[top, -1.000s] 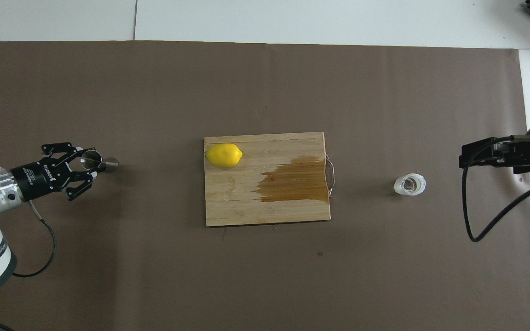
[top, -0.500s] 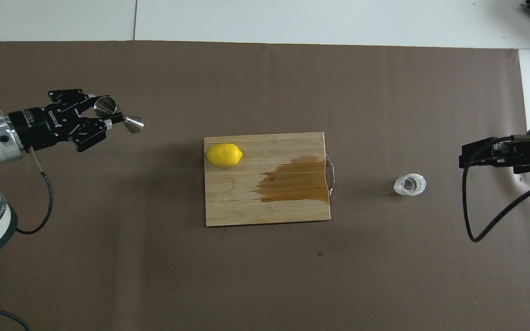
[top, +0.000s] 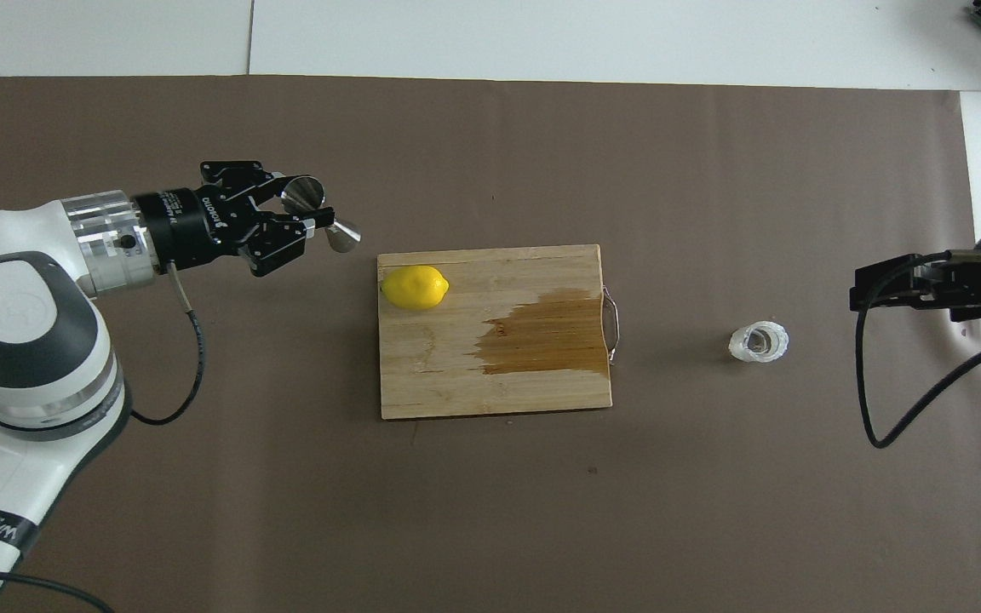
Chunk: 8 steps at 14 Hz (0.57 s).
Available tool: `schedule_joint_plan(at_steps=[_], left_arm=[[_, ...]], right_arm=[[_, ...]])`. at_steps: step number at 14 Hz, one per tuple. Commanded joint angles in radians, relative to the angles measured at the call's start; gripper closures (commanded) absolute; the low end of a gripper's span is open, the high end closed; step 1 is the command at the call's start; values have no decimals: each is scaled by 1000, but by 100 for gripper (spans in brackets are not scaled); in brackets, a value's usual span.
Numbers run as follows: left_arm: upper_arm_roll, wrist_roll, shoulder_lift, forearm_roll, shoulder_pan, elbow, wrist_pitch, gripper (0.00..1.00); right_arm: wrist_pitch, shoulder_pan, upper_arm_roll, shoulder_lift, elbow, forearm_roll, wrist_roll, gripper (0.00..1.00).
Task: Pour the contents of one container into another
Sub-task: 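Close the left gripper on the metal cup and lift it, then carry the metal cup over the board while the right gripper moves inward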
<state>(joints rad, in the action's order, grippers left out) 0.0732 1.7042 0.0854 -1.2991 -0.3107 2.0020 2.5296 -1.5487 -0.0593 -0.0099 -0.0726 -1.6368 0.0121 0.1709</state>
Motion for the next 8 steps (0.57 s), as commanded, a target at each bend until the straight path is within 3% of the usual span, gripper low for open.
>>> schedule_joint_plan(at_steps=[1, 4, 6, 8], left_arm=[[-15, 87, 46, -34, -203, -2, 273, 100], [-13, 140, 101, -133, -394, -3, 553, 100], [8, 135, 151, -253, -436, -44, 639, 100], [65, 135, 198, -278, -441, -75, 739, 100]], right_arm=[[-63, 10, 2, -20, -24, -1, -21, 0], [-85, 24, 2, -18, -29, -3, -25, 0], [-87, 24, 2, -18, -40, -6, -36, 0], [-108, 26, 2, -18, -61, -6, -101, 0]])
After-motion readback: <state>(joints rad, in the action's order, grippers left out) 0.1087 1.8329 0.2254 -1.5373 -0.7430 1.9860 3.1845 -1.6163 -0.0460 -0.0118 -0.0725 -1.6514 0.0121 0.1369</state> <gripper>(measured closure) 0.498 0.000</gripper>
